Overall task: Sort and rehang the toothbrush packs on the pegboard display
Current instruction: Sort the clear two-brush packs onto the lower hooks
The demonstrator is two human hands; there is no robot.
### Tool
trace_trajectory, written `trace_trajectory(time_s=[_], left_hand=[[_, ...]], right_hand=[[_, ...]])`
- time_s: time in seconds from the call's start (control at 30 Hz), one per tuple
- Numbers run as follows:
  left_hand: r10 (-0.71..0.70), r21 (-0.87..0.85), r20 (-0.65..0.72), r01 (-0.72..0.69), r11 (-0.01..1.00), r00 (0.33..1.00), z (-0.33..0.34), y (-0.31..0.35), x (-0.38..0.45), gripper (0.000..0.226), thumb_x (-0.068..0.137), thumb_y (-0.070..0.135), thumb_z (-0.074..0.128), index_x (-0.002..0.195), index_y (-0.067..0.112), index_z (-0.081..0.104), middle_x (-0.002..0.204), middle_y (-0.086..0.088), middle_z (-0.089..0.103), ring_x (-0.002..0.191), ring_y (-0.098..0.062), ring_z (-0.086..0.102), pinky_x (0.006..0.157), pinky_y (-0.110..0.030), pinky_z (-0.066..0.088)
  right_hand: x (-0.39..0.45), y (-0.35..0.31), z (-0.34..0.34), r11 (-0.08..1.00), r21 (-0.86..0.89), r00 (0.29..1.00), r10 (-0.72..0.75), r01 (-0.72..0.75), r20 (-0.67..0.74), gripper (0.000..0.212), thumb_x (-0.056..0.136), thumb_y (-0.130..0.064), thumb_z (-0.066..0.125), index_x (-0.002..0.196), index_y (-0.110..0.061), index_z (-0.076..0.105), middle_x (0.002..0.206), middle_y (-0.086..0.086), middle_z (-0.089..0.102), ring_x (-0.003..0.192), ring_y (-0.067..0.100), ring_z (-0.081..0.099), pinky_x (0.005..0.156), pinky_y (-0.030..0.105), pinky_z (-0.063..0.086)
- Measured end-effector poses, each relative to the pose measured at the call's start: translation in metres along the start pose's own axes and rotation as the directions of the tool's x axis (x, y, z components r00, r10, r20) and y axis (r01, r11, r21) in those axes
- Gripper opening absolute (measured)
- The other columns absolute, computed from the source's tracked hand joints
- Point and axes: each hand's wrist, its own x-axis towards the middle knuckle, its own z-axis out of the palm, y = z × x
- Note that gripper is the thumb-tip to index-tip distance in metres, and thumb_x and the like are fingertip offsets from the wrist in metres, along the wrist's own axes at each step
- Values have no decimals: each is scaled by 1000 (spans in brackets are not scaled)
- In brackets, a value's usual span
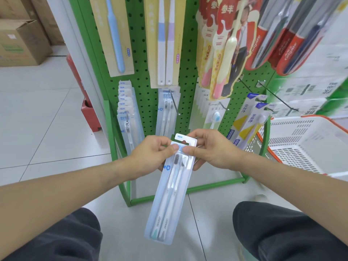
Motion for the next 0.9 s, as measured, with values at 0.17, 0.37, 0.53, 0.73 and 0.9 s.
trace_trajectory(time_s=[0.17,0.37,0.53,0.73,0.9], left_hand=[[-13,-45,19,14,999,1000,2,-1,-3,23,104,19,52,104,-1,63,89,-18,77,72,-22,76,58,-28,58],[-127,-1,149,129,992,981,-1,5,-4,17,108,14,44,114,8,60,112,-20,73,98,-36,74,78,-39,63],[-177,125,211,153,980,961,-7,10,-5,18,104,8,52,120,4,58,104,-17,76,97,-33,74,81,-43,63],[-164,30,79,162,986,983,-9,10,-6,14,101,3,55,111,8,63,98,-13,78,96,-29,75,80,-43,63],[-162,-10,70,163,987,984,-9,12,-6,19,101,3,54,118,9,60,101,-12,78,96,-28,76,86,-46,62]], right_hand=[[-1,2,-2,998,57,999,-4,1,38,25,95,-2,67,118,-3,58,92,3,78,82,26,75,63,40,64],[-1,5,0,998,10,997,-63,64,-51,25,96,2,64,121,-1,58,95,15,76,78,32,73,57,38,61],[2,6,0,995,80,978,-45,63,-202,25,98,0,62,122,-4,59,96,17,75,75,24,73,59,38,62],[1,1,13,963,249,979,145,-106,-142,13,103,-9,55,115,-4,56,85,12,72,69,23,70,67,49,63],[1,3,23,988,136,987,91,-73,-130,14,95,1,64,104,-9,60,93,20,75,77,29,75,60,39,62]])
